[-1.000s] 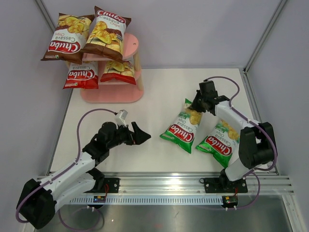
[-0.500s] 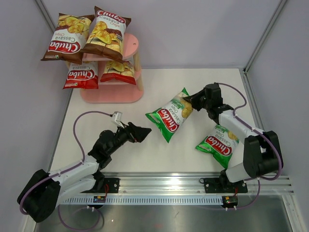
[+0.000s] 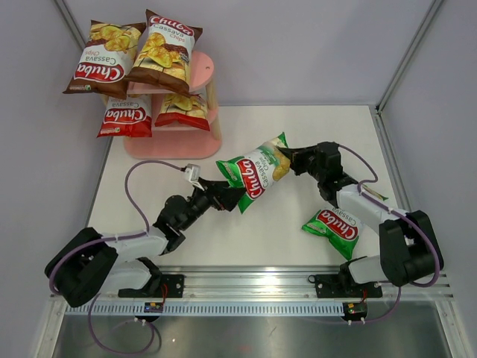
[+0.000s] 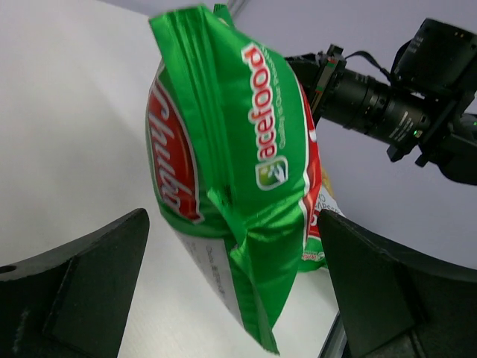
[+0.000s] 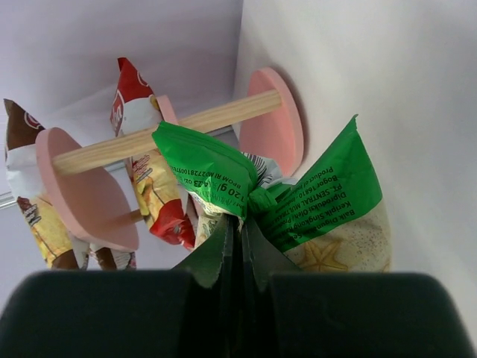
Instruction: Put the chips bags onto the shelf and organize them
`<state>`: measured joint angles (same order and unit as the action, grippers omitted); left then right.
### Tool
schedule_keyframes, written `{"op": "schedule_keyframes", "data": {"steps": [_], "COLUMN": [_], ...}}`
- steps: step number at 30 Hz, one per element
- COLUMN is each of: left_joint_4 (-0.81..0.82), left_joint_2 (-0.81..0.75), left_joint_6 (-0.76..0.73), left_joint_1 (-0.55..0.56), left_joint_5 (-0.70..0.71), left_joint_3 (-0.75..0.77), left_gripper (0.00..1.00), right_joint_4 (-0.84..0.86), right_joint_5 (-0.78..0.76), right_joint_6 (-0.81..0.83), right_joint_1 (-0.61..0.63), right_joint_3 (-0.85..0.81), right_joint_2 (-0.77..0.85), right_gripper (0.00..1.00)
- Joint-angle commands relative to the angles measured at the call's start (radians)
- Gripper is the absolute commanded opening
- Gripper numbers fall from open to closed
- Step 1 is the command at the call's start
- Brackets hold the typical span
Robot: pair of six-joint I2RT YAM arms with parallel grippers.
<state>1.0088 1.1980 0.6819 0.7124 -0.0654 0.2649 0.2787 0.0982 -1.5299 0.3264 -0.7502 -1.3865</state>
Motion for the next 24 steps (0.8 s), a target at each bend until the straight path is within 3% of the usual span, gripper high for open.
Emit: {"op": "schedule_keyframes", "data": {"steps": [1, 14, 17, 21, 24], "left_joint_4": [0.185, 0.260, 0.264, 0.267, 0.275], "left_joint_2": [0.054, 0.118, 0.121, 0.114, 0.107], "left_joint_6": [-0.031, 0.001, 0.007, 0.007, 0.007], "left_joint_1": [0.010, 0.021, 0.021, 0.021, 0.021], "left_joint_5": [0.053, 0.119, 0.113, 0.096, 0.096], "left_joint_3": [0.060, 0.100, 0.102, 0.096, 0.080], "left_gripper": [0.99, 0.98, 0.84, 0.51, 0.35], "right_joint_4": [0.146, 0.137, 0.140, 0.149, 0.136], "right_joint_5": [0.006, -0.026, -0.020, -0.029, -0.038], "right_joint_6": [-0.128, -0.113, -0.110, -0.115, -0.101], "right_joint_1": [0.031, 0.132, 0.148, 0.149, 0.149], "right_joint_3": [0.003, 0.006, 0.014, 0.058, 0.068], "right_joint_2": [0.037, 0.106, 0.109, 0.136, 0.167], "right_gripper": [0.00, 0.00, 0.00, 0.00, 0.01]}}
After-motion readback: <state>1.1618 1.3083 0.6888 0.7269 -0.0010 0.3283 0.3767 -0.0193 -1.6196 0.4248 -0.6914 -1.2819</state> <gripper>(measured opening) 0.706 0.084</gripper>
